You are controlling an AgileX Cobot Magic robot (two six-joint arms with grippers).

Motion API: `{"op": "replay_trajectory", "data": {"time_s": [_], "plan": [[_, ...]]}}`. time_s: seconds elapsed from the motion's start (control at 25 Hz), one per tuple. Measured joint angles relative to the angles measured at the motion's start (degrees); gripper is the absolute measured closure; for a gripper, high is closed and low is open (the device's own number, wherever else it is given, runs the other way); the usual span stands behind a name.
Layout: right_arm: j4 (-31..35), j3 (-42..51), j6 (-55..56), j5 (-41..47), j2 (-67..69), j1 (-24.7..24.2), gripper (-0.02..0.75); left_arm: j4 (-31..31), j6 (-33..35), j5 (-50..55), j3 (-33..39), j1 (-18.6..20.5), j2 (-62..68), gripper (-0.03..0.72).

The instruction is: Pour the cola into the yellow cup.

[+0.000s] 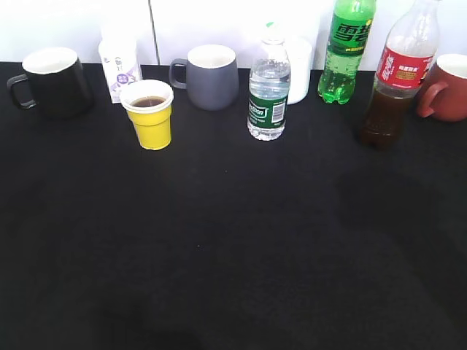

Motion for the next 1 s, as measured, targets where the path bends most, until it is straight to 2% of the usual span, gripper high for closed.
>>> {"op": "replay_trajectory", "data": {"time_s": [0.12, 0.24, 0.4, 0.52, 0.6, 0.76, 0.92, 1.0], "plan": [[0.1, 0.1, -0.1, 9.7, -6.5, 0.2, 0.141, 0.0, 0.1, 1.7, 8.7, 0.0, -13.6, 0.183], [2.1, 6.7, -0.1, 14.7, -16.3, 0.2, 0.143, -0.7, 0.2, 5.3, 16.9, 0.0, -25.8, 0.19], [3.8, 15.0, 0.1, 22.1, -38.2, 0.2, 0.143, -1.8, 5.3, 8.9, 21.4, 0.0, -37.2, 0.196], [2.7, 18.3, 2.1, 26.6, -49.3, 0.2, 0.143, -2.0, 6.0, 11.3, 23.5, -0.1, -38.8, 0.196], [-0.2, 19.0, 4.8, 28.5, -49.5, 0.1, 0.143, -2.2, 6.2, 12.3, 24.3, -0.2, -38.8, 0.196], [-7.4, 20.1, 12.3, 27.0, -49.5, 0.1, 0.143, -2.3, 6.2, 12.5, 24.4, -0.3, -38.9, 0.201], [-7.2, 21.0, 12.4, 24.9, -49.7, 0.1, 0.143, -2.4, 6.3, 12.5, 24.4, -0.3, -38.9, 0.23], [-5.0, 21.0, 9.3, 24.6, -49.7, 0.1, 0.143, -2.4, 6.3, 12.5, 24.4, -0.3, -38.9, 0.246]]}}
